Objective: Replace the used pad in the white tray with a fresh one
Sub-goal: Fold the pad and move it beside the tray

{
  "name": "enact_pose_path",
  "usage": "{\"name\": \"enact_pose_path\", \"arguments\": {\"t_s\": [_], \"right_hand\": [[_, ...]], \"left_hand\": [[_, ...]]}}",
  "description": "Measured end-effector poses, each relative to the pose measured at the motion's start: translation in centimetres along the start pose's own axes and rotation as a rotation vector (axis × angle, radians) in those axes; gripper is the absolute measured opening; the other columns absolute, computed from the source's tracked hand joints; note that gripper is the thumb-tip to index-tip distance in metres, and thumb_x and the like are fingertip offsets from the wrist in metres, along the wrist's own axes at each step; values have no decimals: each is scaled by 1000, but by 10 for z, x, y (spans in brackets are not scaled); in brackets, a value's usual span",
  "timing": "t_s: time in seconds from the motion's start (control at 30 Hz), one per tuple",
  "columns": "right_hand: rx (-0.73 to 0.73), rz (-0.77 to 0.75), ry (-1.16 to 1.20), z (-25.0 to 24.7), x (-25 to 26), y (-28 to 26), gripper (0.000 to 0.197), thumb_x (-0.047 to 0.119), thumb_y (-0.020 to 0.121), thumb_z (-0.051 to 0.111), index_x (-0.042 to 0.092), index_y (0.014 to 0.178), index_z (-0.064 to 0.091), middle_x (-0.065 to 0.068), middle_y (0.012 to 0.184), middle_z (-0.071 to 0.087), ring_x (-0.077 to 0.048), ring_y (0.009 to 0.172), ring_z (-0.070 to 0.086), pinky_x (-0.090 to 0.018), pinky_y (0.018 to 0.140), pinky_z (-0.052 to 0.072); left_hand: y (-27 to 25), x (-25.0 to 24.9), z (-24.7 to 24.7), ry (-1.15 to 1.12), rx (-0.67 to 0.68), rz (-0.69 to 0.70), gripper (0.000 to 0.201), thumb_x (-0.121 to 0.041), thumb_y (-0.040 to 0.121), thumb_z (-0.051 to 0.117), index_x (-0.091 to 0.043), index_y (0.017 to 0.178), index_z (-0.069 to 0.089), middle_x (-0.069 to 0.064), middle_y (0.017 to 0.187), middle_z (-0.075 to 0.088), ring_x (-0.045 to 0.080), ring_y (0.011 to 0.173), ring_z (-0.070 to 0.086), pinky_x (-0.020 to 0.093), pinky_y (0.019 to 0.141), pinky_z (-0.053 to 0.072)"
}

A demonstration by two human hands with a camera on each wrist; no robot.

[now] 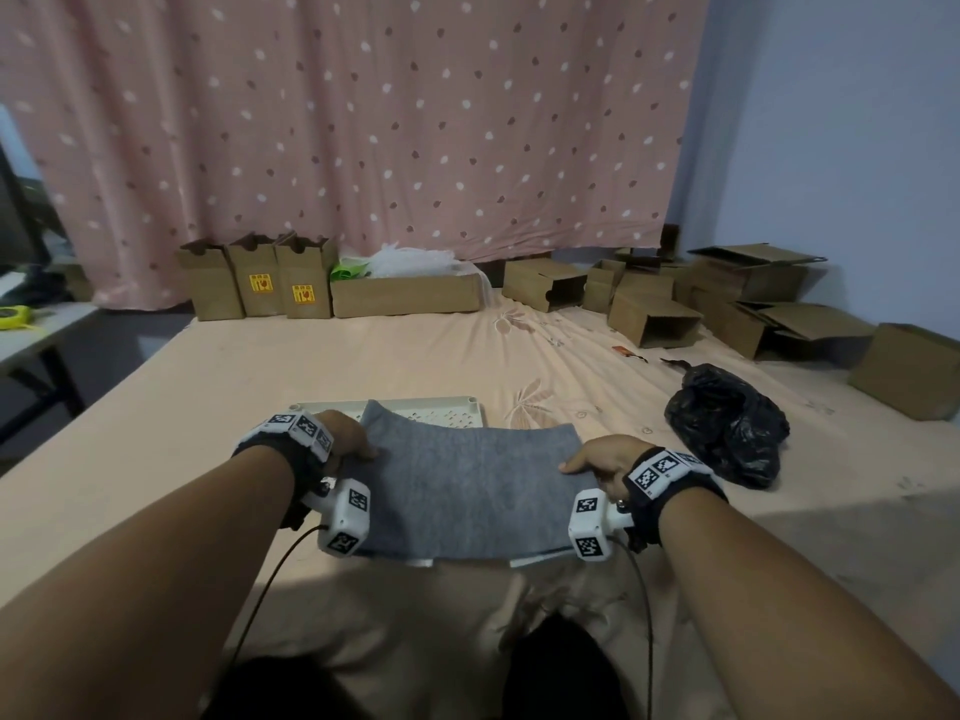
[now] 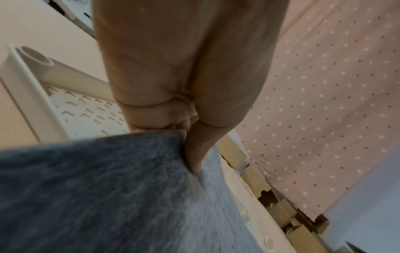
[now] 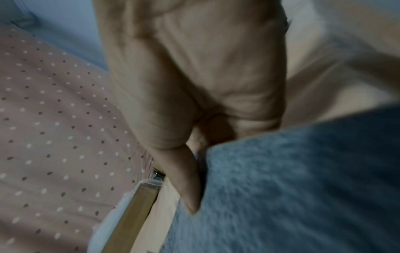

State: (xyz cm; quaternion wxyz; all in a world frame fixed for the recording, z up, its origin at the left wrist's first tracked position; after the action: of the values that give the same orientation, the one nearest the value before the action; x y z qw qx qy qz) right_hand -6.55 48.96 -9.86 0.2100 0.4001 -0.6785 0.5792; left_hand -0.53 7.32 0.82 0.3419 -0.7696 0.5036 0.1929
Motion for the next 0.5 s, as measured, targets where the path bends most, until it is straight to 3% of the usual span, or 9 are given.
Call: {"name": "enact_pose_path", "arguments": {"t_s": [0.07, 0.13, 0.2, 0.27, 0.33, 0.37, 0.4, 0.5], "right_hand": [[-45, -36, 35, 17, 20, -52, 69, 5, 58, 87, -3, 122, 61, -28, 114, 70, -47, 107, 66, -67, 96, 46], [-78, -70, 105, 26, 34, -89, 40, 4, 80, 67, -3, 119, 60, -27, 116, 69, -46, 111, 65, -62, 99, 46], [-44, -60, 58, 30, 30, -95, 46, 8, 76, 75, -2, 119, 61, -26, 118, 69, -46, 114, 63, -63, 100, 45], [18, -17, -16, 27, 16, -64, 81, 9, 47, 95, -2, 120, 63, -25, 115, 70, -47, 111, 64, -66, 98, 45], [23, -6, -102, 20, 3, -33, 108, 13, 21, 100, -2, 122, 63, -25, 113, 71, -48, 106, 67, -66, 95, 47], [2, -12, -116, 15, 3, -27, 107, 13, 22, 98, -1, 122, 62, -24, 112, 72, -46, 104, 68, -63, 94, 50], [-30, -30, -119, 13, 9, -29, 97, 14, 32, 95, 0, 123, 62, -23, 113, 72, -44, 104, 68, -60, 94, 52], [-117, -86, -89, 7, 34, -49, 71, 14, 55, 81, 0, 122, 61, -23, 113, 71, -43, 105, 68, -58, 96, 52]], "left_hand": [[17, 0, 0, -42, 55, 55, 31, -8, 90, 69, 5, 117, 63, 24, 128, 64, 33, 108, 63, 43, 99, 51], [21, 1, -1, -182, 94, 37, 35, -4, 85, 71, 5, 119, 65, 25, 117, 68, 39, 106, 66, 53, 95, 54], [29, 15, 7, -196, 143, -27, 33, -13, 79, 79, 2, 107, 69, 22, 103, 73, 42, 100, 68, 50, 88, 55], [34, 26, 15, -167, 169, -49, 48, -19, 67, 85, 2, 108, 71, 21, 100, 74, 41, 99, 70, 52, 90, 55], [30, 25, 15, -217, 146, -15, 39, -11, 74, 80, 2, 109, 70, 21, 103, 73, 41, 100, 69, 57, 92, 55], [22, 19, 11, -244, 116, 10, 29, -5, 80, 76, 2, 108, 69, 20, 104, 72, 41, 101, 68, 56, 92, 55], [3, 10, 4, -279, 87, 24, 24, 0, 85, 71, 2, 108, 69, 20, 105, 71, 42, 102, 67, 56, 91, 56], [-9, -1, -12, -450, 50, 67, 26, 15, 86, 61, 4, 107, 70, 26, 111, 69, 45, 105, 66, 58, 92, 54]]}}
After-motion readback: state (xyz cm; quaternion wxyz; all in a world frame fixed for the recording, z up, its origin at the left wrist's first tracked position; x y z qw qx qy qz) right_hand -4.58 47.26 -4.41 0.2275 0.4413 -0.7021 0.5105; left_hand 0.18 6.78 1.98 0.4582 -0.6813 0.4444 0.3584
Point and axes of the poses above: each hand's wrist, its own y-axis towards the middle knuckle, its own z-axis out of the palm, x = y × z, the point moved 5 cm from there along y, towards the middle knuckle
